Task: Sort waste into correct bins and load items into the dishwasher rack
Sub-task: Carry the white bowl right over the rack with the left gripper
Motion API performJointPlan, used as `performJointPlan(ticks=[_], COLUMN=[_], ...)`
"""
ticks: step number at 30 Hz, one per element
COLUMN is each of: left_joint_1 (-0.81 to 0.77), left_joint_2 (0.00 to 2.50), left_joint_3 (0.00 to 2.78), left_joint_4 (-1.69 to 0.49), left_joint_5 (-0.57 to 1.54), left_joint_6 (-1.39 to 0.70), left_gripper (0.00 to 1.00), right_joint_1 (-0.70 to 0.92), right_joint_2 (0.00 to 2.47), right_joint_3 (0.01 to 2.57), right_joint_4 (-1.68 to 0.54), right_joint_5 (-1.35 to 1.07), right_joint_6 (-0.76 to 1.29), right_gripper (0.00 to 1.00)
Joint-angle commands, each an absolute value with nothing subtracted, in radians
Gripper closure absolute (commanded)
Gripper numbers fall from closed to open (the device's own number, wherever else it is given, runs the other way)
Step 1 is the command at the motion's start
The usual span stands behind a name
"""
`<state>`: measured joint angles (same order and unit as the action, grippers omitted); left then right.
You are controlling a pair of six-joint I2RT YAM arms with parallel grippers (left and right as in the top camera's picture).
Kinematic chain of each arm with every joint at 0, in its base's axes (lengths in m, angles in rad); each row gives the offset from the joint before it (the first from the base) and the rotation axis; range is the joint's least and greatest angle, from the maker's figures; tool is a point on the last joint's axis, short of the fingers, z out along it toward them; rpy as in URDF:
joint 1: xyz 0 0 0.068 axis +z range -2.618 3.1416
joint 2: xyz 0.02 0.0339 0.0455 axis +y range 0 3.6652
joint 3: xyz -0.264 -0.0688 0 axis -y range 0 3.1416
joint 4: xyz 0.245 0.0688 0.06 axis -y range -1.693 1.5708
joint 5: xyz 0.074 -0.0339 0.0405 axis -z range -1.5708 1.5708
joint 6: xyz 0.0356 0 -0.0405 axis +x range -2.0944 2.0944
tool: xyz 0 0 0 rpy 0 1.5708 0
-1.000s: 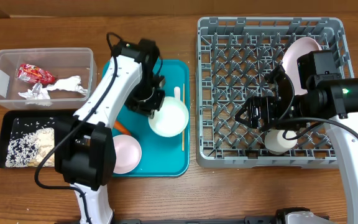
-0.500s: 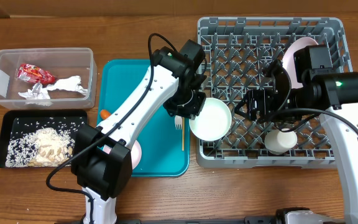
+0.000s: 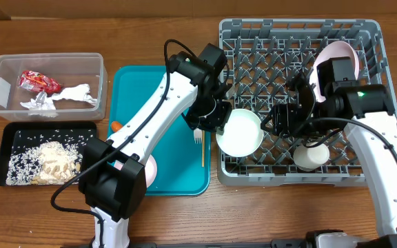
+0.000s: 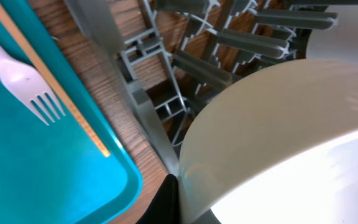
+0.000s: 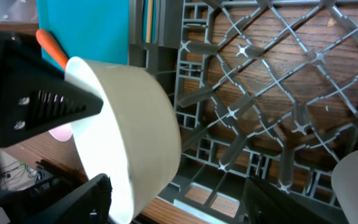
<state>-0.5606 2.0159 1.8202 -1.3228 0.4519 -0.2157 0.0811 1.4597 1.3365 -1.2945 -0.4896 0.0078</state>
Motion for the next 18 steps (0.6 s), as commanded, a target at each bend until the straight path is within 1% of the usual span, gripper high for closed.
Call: performJointPlan(ticks=[1, 6, 13, 18], left_joint_1=[-0.557, -0.568, -0.583, -0.592], left_joint_2=[1.979, 1.979, 1.979, 1.979], left_joint_3=[1.844, 1.844, 1.844, 1.844], left_joint_4=[-1.324, -1.322, -1.319, -1.319], left_joint_5=[0.51, 0.524, 0.526, 0.582], left_joint_6=[-0.233, -0.26, -0.286, -0.294], left_gripper=[0.96, 0.96, 0.96, 0.96], right_joint_1=[0.085, 0.085, 0.085, 0.085], right_joint_2=[1.471, 1.476, 1.478, 1.478], right_joint_3=[1.332, 1.33, 1.329, 1.329], right_joint_4=[-1.271, -1.264, -1.264, -1.265], right_joint_5=[-0.486, -0.479, -0.479, -0.468], right_joint_6=[0.008, 0.008, 0.008, 0.004], right_gripper=[0.34, 0.38, 0.48, 0.49])
